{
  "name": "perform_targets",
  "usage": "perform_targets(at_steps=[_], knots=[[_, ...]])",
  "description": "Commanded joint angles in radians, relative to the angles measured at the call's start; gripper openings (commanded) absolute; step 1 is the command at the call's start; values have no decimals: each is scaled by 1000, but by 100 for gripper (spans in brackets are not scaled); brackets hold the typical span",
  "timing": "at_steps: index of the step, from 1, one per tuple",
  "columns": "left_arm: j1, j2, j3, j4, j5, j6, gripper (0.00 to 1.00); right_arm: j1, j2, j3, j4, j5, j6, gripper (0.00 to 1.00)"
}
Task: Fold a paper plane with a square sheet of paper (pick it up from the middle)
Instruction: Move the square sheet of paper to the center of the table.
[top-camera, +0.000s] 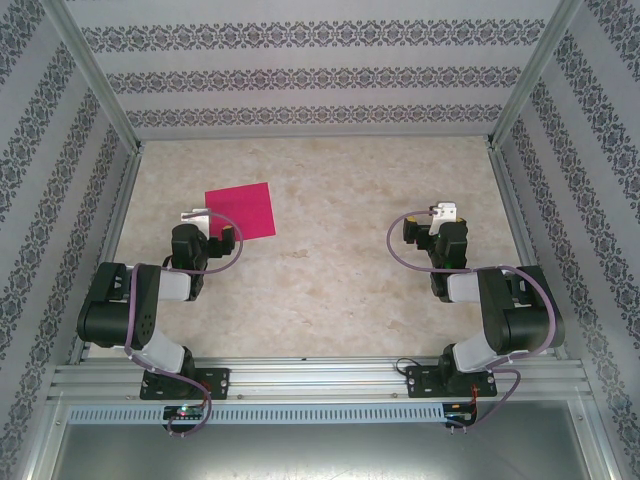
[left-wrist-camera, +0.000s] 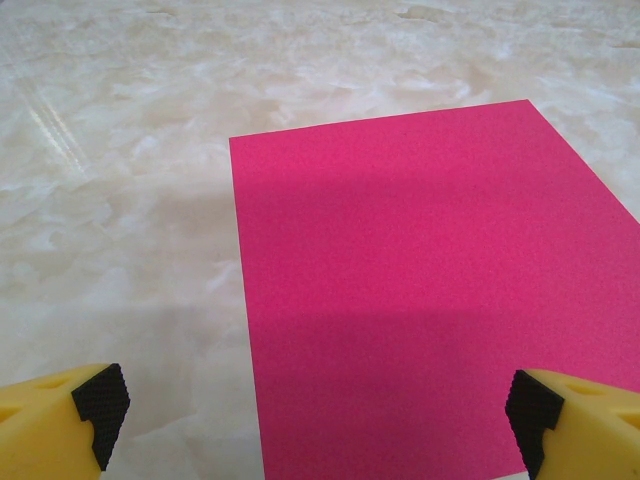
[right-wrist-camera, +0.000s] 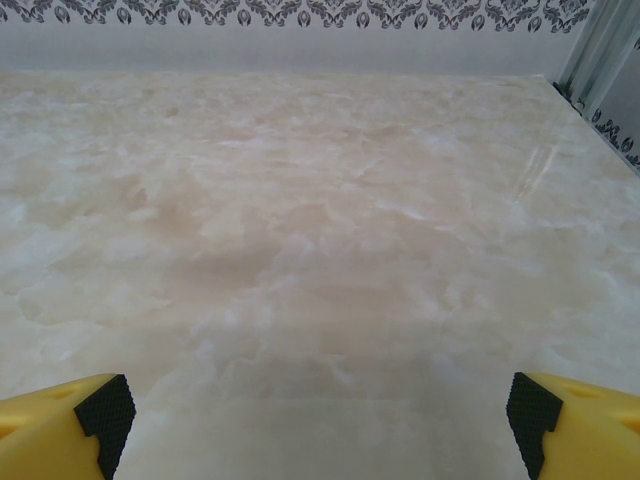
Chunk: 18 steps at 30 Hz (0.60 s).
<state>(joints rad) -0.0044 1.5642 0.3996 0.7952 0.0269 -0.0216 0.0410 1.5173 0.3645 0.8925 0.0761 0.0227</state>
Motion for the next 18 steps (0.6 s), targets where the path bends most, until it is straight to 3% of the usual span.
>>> perform_targets(at_steps=[1, 18], knots=[[15, -5, 21, 20, 17, 17, 100, -11, -11, 19, 2, -22, -1, 98], [15, -5, 19, 24, 16, 16, 100, -19, -8, 25, -8, -41, 3, 98]])
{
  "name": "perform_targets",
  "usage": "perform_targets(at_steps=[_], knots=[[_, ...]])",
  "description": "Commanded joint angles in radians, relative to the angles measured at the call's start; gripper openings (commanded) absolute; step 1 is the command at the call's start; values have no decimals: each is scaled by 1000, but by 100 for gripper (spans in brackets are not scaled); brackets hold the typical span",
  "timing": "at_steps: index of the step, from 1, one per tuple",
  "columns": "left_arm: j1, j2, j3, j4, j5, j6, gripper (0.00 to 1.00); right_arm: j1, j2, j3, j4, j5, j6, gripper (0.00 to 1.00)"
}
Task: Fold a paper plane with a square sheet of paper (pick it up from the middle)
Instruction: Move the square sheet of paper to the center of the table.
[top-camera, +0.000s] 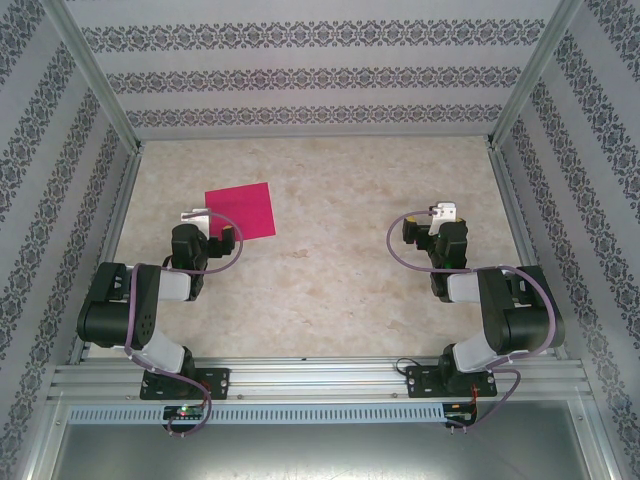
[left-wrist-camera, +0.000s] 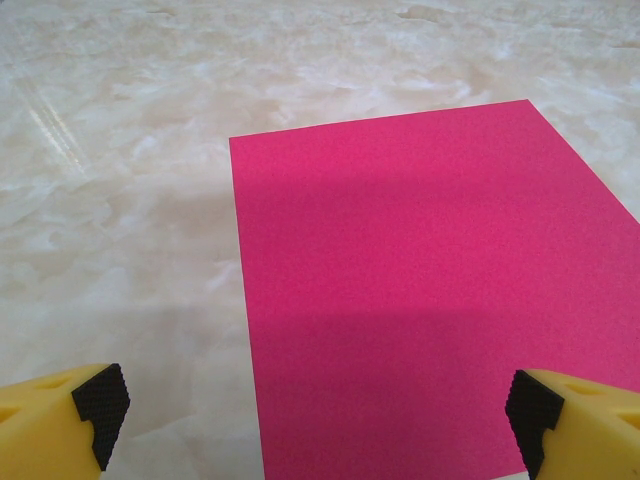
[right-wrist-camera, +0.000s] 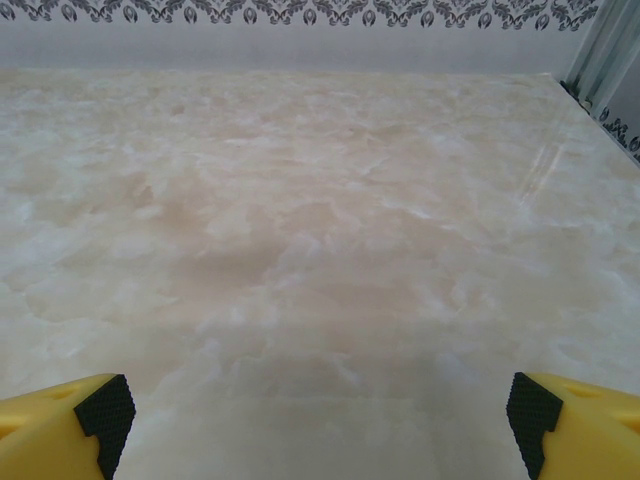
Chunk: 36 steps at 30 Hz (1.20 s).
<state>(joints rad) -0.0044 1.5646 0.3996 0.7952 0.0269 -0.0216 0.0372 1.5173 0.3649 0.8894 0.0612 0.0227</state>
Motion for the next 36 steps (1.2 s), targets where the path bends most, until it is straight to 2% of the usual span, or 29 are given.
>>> perform_targets(at_steps=[1, 3, 6, 9, 13, 15, 17, 19, 22, 28, 36], knots=[[15, -13, 12, 33, 23, 18, 100, -15, -14, 19, 4, -10, 4, 98], [15, -60, 23, -28, 35, 22, 100, -4, -40, 4, 10, -34, -18, 98], [15, -187, 94, -287, -7, -37, 100, 29, -122, 18, -86, -7, -46, 98], [15, -300, 148, -467, -29, -120, 100, 40, -252, 110, -407, 44, 62, 98], [15, -369, 320, -857, -70, -388, 100, 55, -391, 249, -779, -1, 195, 98], [16, -345, 419, -1054, -88, -521, 100, 53, -431, 299, -869, -15, 312, 98], [21, -292, 470, -1079, 59, -494, 100, 48, -454, 349, -978, -40, 517, 98], [21, -221, 502, -1055, 223, -518, 100, 29, -451, 359, -954, -248, 519, 98], [13, -116, 534, -998, 361, -571, 100, 32, -415, 357, -911, -426, 578, 98], [-28, 120, 714, -1069, 362, -574, 100, 91, -338, 399, -975, -529, 592, 98], [-79, 443, 1025, -1188, 401, -575, 100, 159, -315, 407, -1008, -480, 628, 98]])
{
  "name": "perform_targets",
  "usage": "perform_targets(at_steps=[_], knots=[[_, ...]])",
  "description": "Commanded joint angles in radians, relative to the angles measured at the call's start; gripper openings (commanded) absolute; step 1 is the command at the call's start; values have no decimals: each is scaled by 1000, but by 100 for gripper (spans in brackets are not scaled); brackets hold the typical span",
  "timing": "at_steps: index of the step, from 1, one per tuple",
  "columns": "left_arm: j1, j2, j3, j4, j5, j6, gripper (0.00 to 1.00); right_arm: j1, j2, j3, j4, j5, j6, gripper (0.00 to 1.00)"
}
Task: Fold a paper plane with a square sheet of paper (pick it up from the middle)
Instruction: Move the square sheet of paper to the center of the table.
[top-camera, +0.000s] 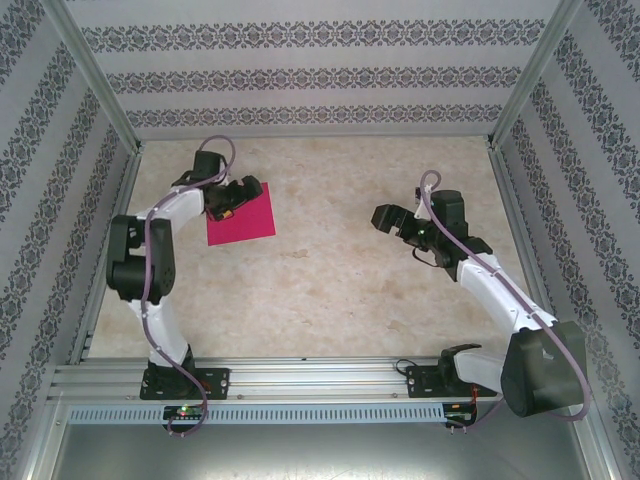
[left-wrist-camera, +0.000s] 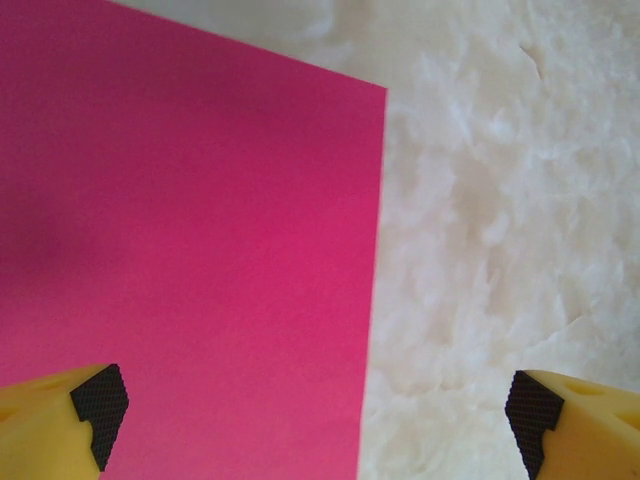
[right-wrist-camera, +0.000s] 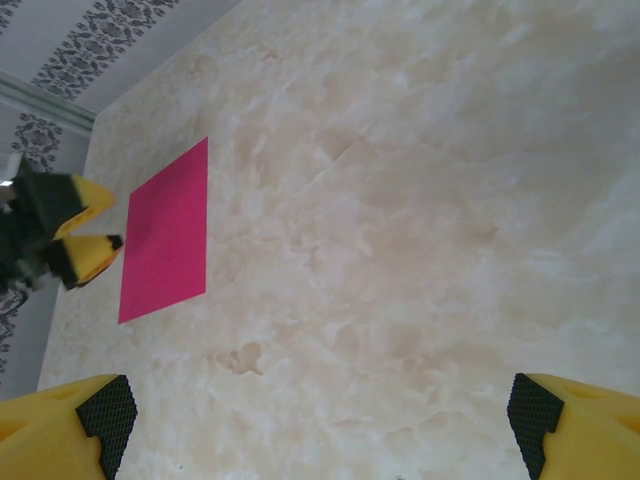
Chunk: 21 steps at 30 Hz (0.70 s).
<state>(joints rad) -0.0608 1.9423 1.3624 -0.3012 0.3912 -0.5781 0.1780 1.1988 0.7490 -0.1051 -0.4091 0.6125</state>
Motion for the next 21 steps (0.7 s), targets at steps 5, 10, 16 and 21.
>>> perform_targets(at_steps=[5, 10, 16, 21], knots=[[-63, 132, 97, -84, 55, -51, 100, 47, 11, 4, -28, 19, 64, 98], [-116, 134, 40, -52, 68, -118, 100, 64, -19, -43, -33, 73, 106, 98], [-247, 57, -131, 104, 74, -287, 100, 82, -78, -109, -78, 125, 151, 98], [-384, -15, -242, 235, 7, -446, 100, 117, -123, -160, -94, 98, 144, 97]])
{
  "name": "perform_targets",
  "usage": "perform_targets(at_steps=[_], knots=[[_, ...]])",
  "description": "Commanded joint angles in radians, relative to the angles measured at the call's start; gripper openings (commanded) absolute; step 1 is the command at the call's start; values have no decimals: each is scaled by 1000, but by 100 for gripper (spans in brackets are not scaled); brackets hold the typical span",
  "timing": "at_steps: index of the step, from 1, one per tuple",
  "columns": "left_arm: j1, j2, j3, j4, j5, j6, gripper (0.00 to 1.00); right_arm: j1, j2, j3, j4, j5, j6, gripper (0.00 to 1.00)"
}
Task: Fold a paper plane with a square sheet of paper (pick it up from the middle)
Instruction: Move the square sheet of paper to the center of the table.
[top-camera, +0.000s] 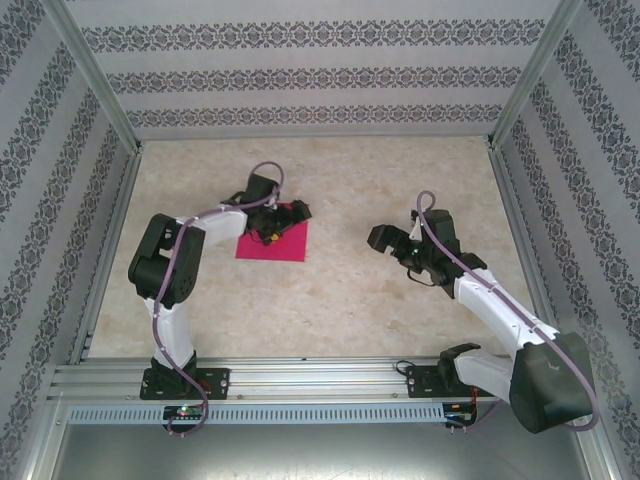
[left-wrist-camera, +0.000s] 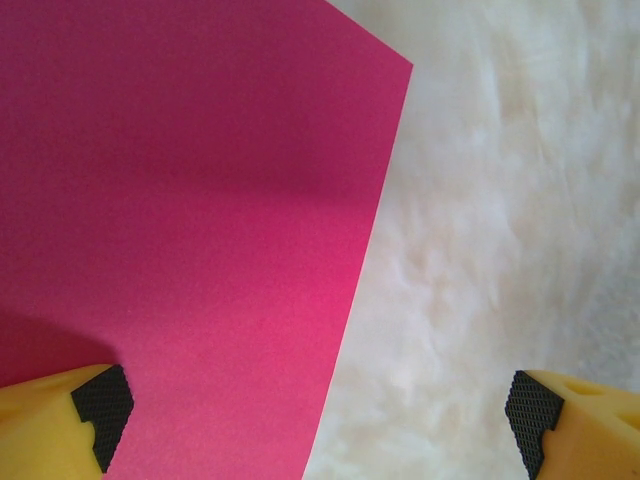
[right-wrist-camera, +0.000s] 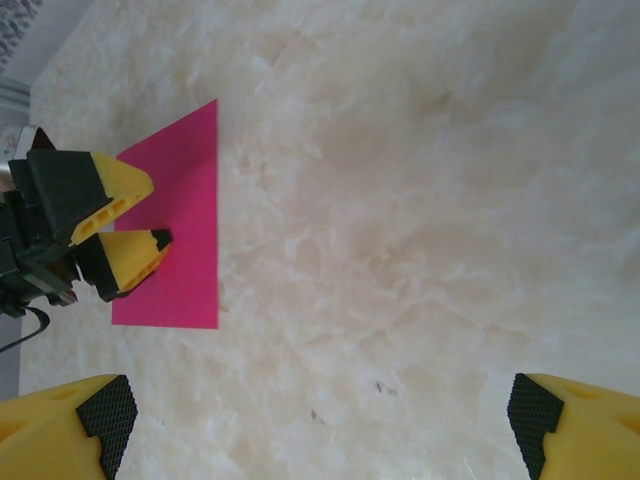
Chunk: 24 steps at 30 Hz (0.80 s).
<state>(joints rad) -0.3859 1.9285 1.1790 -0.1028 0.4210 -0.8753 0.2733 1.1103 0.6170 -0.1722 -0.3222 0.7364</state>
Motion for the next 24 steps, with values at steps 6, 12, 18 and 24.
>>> perform_targets(at_steps=[6, 12, 18, 24], knots=[[-120, -102, -124, 121, -60, -190, 100, 112, -123, -97, 48, 35, 84, 89], [-120, -355, -138, -52, -229, -82, 100, 253, -97, -78, 94, 119, 141, 83], [-97, -627, -271, -157, -498, -10, 100, 407, 194, 139, 126, 123, 143, 84], [-39, -877, -461, -164, -603, 10, 100, 450, 527, 419, 91, 103, 201, 80]])
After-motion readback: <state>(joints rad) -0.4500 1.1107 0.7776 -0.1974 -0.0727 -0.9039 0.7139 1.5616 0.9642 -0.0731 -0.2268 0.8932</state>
